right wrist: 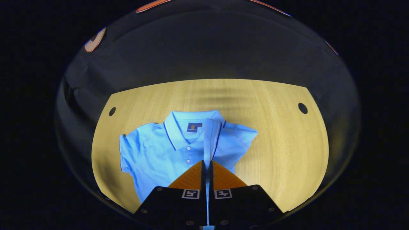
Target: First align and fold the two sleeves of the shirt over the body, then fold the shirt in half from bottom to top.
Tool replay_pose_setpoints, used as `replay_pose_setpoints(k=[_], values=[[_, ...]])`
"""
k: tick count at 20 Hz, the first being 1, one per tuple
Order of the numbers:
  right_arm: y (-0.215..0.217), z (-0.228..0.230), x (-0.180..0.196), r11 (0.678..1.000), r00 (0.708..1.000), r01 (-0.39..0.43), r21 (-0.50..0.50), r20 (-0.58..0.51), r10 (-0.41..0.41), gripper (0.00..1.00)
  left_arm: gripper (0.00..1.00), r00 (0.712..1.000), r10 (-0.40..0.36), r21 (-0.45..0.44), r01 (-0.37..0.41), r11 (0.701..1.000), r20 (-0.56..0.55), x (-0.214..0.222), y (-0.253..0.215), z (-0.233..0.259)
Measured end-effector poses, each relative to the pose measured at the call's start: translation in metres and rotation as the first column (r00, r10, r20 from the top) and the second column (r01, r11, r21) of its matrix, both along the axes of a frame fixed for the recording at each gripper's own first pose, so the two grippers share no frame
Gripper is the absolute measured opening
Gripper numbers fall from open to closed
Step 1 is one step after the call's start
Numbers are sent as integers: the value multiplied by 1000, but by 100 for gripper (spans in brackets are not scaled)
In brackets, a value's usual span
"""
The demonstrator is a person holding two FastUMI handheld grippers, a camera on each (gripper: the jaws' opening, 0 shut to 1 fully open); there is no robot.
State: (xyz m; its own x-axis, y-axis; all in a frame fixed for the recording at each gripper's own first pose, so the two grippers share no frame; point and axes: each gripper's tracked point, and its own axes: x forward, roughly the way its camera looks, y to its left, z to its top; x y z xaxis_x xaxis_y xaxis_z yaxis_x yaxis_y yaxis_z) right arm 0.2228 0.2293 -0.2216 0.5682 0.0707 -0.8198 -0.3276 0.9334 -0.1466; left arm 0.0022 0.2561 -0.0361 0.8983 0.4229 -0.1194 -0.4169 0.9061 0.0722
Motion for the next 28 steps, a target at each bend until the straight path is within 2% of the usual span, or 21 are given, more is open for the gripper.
replay_pose_setpoints(k=[4, 6, 7, 9, 10, 11, 12, 18, 23, 25, 28], values=[[32, -12, -17, 998, 998, -36, 60, -42, 39, 8, 98, 1000, -1, -1, 1, 1000, -6, -1, 6, 0], [44, -11, -27, 994, 997, -48, 99, -54, 54, 17, 98, 1000, -6, 2, 6, 1000, -11, 1, 5, 0], [46, -8, -28, 993, 997, -54, 109, -50, 60, 24, 98, 1000, -11, 4, 11, 1000, -15, 4, 3, -1], [48, 1, -33, 990, 997, -64, 124, -26, 67, 55, 99, 999, -24, 1, 24, 1000, -21, 11, -2, 0], [50, 7, -33, 988, 998, -66, 142, -10, 68, 67, 99, 999, -32, -2, 32, 999, -26, 15, -6, -1], [50, 13, -38, 985, 998, -61, 164, 1, 62, 93, 99, 999, -41, -6, 41, 999, -29, 21, -10, -1], [49, 18, -41, 982, 999, -53, 182, 11, 52, 100, 99, 998, -51, -10, 50, 999, -34, 26, -14, -1], [15, 53, -60, 975, 996, -37, 218, 89, 18, 100, 99, 984, -147, -58, 142, 988, -97, 76, -61, -12], [-18, 66, -80, 964, 997, -7, 267, 81, -15, 98, 98, 953, -234, -134, 211, 968, -194, 130, -99, -36], [-34, 66, -86, 955, 997, 23, 295, 60, -42, 99, 99, 930, -268, -177, 228, 958, -251, 151, -111, -54], [-64, 64, -94, 951, 996, 62, 304, 39, -77, 98, 99, 875, -306, -216, 238, 947, -376, 177, -121, -91]])
